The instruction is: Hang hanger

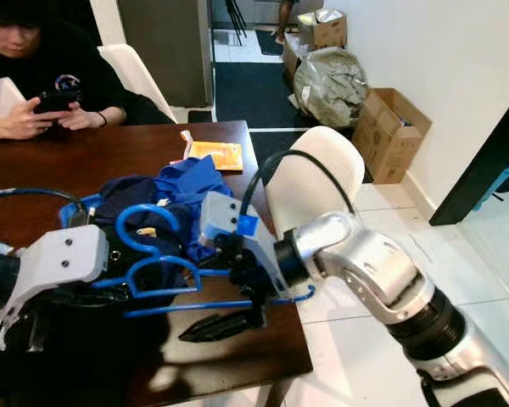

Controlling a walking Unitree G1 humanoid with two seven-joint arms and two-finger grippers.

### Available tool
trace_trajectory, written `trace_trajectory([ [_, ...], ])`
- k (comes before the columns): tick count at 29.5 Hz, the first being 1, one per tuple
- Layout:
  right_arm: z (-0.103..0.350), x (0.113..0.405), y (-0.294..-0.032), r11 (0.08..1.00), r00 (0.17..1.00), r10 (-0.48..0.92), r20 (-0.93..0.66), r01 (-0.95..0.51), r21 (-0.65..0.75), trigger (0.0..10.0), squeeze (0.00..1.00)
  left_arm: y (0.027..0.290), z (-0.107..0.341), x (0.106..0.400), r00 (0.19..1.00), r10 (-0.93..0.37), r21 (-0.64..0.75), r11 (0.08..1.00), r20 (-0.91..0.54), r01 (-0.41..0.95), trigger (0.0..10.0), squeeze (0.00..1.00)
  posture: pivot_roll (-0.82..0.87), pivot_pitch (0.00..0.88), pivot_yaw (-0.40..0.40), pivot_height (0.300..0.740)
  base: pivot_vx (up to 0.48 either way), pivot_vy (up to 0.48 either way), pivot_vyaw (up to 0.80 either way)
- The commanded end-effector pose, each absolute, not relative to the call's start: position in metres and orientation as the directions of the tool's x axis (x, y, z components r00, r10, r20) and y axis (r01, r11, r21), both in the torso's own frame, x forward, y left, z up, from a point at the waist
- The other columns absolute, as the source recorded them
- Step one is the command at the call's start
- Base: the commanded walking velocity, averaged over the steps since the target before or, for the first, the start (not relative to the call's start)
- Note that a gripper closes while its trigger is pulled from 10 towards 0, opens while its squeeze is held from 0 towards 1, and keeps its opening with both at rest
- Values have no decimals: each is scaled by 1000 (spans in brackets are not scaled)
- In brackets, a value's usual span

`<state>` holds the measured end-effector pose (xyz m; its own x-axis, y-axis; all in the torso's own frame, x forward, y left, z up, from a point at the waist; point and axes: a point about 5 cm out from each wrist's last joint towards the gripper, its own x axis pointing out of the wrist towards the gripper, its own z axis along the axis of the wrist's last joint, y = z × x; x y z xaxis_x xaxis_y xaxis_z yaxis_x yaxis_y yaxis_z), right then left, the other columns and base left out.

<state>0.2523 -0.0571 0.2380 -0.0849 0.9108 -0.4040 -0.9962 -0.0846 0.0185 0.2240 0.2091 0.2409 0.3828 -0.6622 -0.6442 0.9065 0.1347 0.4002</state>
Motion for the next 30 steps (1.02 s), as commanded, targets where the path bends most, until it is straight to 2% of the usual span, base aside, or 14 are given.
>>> trace_trajectory([
  [1, 235, 257, -52, -15, -26, 926, -376, -999, 32, 1098, 0, 205, 240, 224, 375, -677, 407, 121, -633, 905, 10000, 0, 108, 59, -48, 740, 0, 0, 0],
  [2, 235, 257, -52, -15, -26, 926, -376, -999, 32, 1098, 0, 205, 240, 224, 375, -677, 407, 121, -633, 905, 10000, 0, 108, 59, -48, 740, 0, 0, 0],
  [3, 234, 262, -50, 28, 12, 933, -360, -999, 38, 0, 0, 205, 240, 224, 375, -679, 408, 120, -631, 905, 10000, 0, 108, 59, -48, 740, 0, 0, 0],
  [10, 236, 272, -52, 100, 76, 939, -334, -993, 55, 0, 0, 202, 239, 226, 370, -685, 412, 111, -628, 904, 10000, 0, 109, 56, -50, 740, 0, 0, 0],
  [23, 240, 279, -57, 142, 126, 932, -340, -990, 23, 0, 0, 199, 245, 227, 373, -730, 440, 109, -573, 891, 10000, 0, 109, 55, -51, 740, 0, 0, 0],
  [24, 240, 280, -57, 145, 131, 932, -338, -989, 14, 0, 0, 198, 249, 226, 348, -764, 392, 135, -543, 910, 10000, 1000, 110, 56, -49, 740, 0, 0, 0],
  [26, 241, 280, -58, 147, 135, 932, -336, -989, 9, 0, 0, 197, 251, 224, 327, -788, 354, 150, -521, 923, 10000, 1000, 110, 56, -49, 740, 0, 0, 0],
  [27, 242, 281, -59, 150, 142, 933, -331, -989, -2, 0, 0, 200, 260, 226, 333, -831, 313, 204, -445, 927, 10000, 1000, 114, 57, -48, 740, 0, 0, 0],
  [28, 242, 281, -59, 150, 142, 933, -331, -989, -2, 0, 0, 200, 260, 226, 333, -831, 313, 204, -445, 927, 10000, 1000, 114, 57, -48, 740, 0, 0, 0],
  [30, 242, 284, -62, 165, 161, 933, -322, -986, -15, 0, 0, 211, 273, 226, 335, -891, 220, 277, -306, 935, 10000, 1000, 114, 59, -45, 740, 0, 0, 0],
])
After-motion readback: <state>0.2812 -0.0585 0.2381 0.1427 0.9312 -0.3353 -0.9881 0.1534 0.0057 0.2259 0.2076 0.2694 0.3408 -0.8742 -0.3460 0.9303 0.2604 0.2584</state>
